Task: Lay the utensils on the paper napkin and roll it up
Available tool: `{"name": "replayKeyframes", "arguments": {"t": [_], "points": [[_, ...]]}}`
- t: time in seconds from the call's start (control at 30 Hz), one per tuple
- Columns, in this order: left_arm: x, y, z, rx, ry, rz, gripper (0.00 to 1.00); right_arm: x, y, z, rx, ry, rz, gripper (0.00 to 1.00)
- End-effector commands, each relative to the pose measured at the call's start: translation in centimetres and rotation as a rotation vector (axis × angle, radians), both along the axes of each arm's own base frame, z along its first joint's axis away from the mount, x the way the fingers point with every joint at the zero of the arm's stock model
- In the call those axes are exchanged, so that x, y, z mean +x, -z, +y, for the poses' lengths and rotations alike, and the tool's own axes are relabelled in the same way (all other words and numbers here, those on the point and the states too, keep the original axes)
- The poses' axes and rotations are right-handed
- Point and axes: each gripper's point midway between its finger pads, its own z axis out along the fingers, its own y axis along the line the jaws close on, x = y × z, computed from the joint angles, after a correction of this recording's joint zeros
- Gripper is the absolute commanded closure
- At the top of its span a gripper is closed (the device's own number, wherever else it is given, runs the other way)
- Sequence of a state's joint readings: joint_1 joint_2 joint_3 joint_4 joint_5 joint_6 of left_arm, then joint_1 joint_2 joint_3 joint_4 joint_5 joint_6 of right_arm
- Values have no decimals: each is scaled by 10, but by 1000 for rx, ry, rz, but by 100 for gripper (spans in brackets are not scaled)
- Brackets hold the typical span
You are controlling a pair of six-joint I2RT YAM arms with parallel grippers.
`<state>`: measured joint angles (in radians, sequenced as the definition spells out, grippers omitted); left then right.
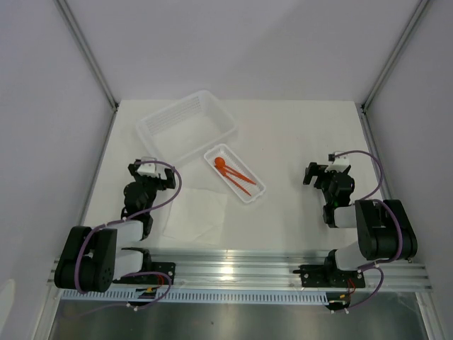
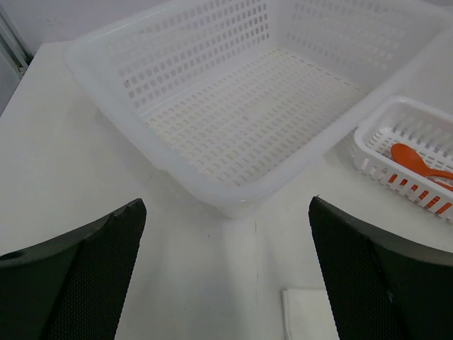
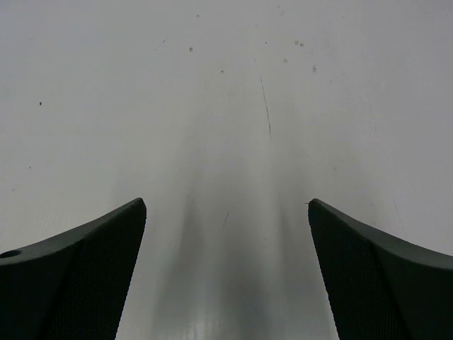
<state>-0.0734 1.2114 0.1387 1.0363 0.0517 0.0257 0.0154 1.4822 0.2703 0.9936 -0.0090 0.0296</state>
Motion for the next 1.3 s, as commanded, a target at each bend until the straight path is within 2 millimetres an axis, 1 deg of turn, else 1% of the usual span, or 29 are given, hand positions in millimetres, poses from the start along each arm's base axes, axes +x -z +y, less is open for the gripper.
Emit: {"name": "replayKeyframes", "arguments": {"t": [0.0, 0.13, 0.17, 0.2, 0.23, 0.27, 0.3, 0.33, 0.37, 0.4, 0.43, 0.47, 0.5, 0.53, 0.57, 0.6, 0.63, 0.67, 0.7, 0.73, 0.77, 0.83, 0.87, 0.9, 0.97, 1.0, 1.03, 1.2, 1.27], "points": [[8, -23, 0, -20, -2, -68, 0, 10, -14, 0, -4, -7, -45, 0], [7, -23, -1, -11, 8, -74, 1, 11, -24, 1, 3, -15, -42, 1], [4, -32, -16, 6, 104, -90, 1, 29, -55, 1, 10, -5, -65, 1], [8, -37, -24, 23, 154, -42, 0, 21, -57, 1, 56, 18, 33, 1], [5, -41, -32, 59, 210, -9, 1, 24, -76, -7, 96, 32, 20, 1], [-6, -65, -47, 82, 308, -31, 0, 27, -101, -9, 131, 31, 4, 2], [-17, -45, -49, 78, 338, 114, 1, 26, -118, -2, 156, 9, -11, 5], [-9, -98, -52, 86, 346, 43, 0, 23, -146, 8, 162, -24, -49, 14], [-15, -110, -50, 87, 344, 54, 1, 18, -144, 11, 150, -14, 12, 17], [-22, -109, -48, 97, 343, 147, 0, 22, -179, 38, 121, -41, -27, 26], [-26, -124, -46, 111, 340, 165, 1, 24, -181, 51, 69, -63, -1, 28], [-41, -102, -42, 121, 343, 301, 1, 18, -167, 66, 29, -106, 91, 28], [-44, -109, -36, 164, 325, 315, 1, 18, -189, 102, 11, -205, 86, 35], [-49, -110, -32, 182, 319, 350, 0, 24, -167, 120, -29, -258, 177, 41], [-63, -94, -28, 198, 318, 437, 0, 14, -146, 134, -58, -309, 296, 46], [-64, -88, -18, 239, 277, 464, 1, 13, -158, 164, -62, -393, 308, 58], [-70, -64, -8, 251, 238, 525, 0, 10, -147, 179, -79, -442, 360, 61], [-66, -61, 1, 263, 186, 519, 1, 7, -116, 191, -121, -480, 462, 62], [-64, -52, 9, 265, 142, 534, 0, 5, -108, 203, -134, -507, 492, 68], [-62, -45, 21, 265, 90, 552, 1, 4, -110, 225, -159, -565, 483, 70], [-64, -27, 25, 252, 74, 585, 0, 5, -86, 234, -197, -597, 535, 71], [-62, -13, 26, 221, 59, 635, 0, 5, -80, 259, -210, -669, 553, 77], [-62, -9, 28, 228, 48, 650, 1, 5, -57, 269, -217, -700, 606, 78], [-61, -7, 33, 239, 25, 658, 1, 5, -50, 275, -215, -719, 626, 81], [-60, -2, 58, 269, -87, 665, 1, 7, -43, 289, -209, -758, 649, 82], [-61, 0, 61, 276, -104, 663, 0, 8, -27, 293, -218, -766, 683, 83], [-62, -1, 65, 281, -119, 651, 1, 7, -21, 296, -221, -775, 695, 84], [-62, 0, 68, 277, -130, 652, 0, 5, -12, 319, -230, -830, 698, 84], [-63, 2, 69, 279, -132, 668, 0, 2, -5, 321, -253, -830, 709, 83]]}}
